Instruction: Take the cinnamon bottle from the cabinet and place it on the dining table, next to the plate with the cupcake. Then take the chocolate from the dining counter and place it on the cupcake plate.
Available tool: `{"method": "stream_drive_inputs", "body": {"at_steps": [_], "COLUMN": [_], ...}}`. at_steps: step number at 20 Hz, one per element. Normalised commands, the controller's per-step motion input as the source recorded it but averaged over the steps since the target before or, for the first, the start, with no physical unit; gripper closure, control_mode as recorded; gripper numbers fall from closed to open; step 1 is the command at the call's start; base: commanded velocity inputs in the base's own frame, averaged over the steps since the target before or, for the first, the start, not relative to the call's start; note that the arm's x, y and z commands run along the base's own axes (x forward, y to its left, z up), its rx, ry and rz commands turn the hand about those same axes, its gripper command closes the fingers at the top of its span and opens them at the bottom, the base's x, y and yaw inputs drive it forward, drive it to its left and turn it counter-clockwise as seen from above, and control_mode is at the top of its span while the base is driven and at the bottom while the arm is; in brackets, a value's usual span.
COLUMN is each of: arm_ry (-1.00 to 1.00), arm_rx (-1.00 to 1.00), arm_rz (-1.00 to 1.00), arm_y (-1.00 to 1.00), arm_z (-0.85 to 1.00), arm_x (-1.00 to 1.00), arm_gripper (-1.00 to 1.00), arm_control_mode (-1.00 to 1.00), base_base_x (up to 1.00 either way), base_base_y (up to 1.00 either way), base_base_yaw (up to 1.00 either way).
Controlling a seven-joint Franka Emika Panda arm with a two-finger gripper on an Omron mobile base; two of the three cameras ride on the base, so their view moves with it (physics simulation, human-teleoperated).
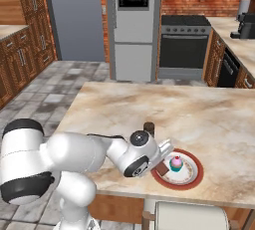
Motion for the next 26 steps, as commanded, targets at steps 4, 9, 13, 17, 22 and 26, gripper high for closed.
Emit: {"method": "stream_drive_inputs", "body": {"at_steps": [4,9,13,17,22,26], "arm_ry": [0.00,0.00,0.00,0.00,-0.01,0.00], "arm_rx": [0.00,0.00,0.00,0.00,0.00,-0.01], "arm_rz": [0.00,0.00,0.00,0.00,0.00,0.00], "arm_y": [-0.21,-0.11,0.00,0.02,0.45,0.80], "arm_z": [0.00,0.05,0.37,0.75,0.82,0.79], "arm_x": [0.00,0.00,0.00,0.00,-0.20,-0.46], "arm_gripper": [-1.00,-1.00,-1.00,-1.00,-1.00,-1.00], "arm_control_mode": [-1.00,-1.00,-1.00,-1.00,-1.00,-1.00], "base_base_x": [0.00,0.00,0.00,0.00,0.00,0.00], "base_base_y": [0.00,0.00,0.00,0.00,0.00,0.00], "base_base_yaw": [0.00,0.00,0.00,0.00,0.00,0.00]}}
